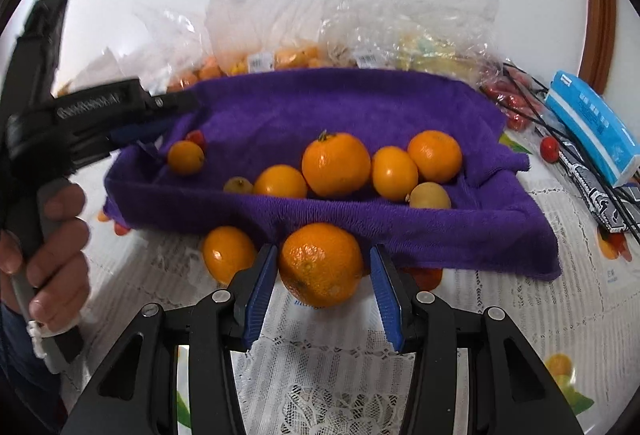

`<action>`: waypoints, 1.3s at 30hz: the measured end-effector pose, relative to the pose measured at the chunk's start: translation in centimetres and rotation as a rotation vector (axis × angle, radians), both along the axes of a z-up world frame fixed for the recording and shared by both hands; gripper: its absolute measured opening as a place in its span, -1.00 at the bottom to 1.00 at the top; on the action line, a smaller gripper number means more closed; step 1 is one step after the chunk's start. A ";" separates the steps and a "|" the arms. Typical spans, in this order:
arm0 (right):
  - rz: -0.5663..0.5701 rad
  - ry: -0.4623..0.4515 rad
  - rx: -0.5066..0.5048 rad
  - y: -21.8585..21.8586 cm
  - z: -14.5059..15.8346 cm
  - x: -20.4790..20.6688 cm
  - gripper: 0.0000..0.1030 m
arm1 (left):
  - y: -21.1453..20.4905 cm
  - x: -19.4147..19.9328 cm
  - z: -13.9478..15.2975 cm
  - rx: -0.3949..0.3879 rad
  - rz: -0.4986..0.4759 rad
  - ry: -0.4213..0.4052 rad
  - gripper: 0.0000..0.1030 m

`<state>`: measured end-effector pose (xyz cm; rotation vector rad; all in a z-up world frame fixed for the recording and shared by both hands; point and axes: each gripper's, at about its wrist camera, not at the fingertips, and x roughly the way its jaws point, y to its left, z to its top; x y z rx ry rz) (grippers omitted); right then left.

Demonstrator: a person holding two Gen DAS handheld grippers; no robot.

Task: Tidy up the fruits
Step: 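Grasp a large orange beside the towel with the right gripper, then grasp an orange beside the towel with the left gripper while the right gripper holds the large orange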

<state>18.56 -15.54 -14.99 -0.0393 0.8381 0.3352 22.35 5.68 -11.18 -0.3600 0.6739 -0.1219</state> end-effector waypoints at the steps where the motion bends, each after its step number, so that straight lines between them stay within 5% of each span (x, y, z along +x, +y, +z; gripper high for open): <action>1: -0.001 0.011 -0.019 0.3 -0.2 0.1 -0.10 | -0.1 -0.2 0.1 0.006 0.000 -0.007 -0.13; 17: 0.009 0.033 -0.011 0.5 -0.4 0.4 -0.16 | -2.0 -0.5 0.1 0.111 -0.007 -0.062 -0.13; 26: 0.001 0.071 0.077 -0.7 -0.4 0.8 -0.17 | -0.9 -0.9 0.6 0.054 0.050 -0.080 -0.15; 31: 0.021 0.008 0.080 -0.7 0.8 -0.2 -0.17 | -0.7 -1.5 0.7 -0.011 0.008 -0.069 -0.16; 39: 0.022 -0.051 0.107 -1.4 1.9 -1.2 -0.17 | -1.5 -4.8 0.2 0.070 0.058 -0.097 -0.13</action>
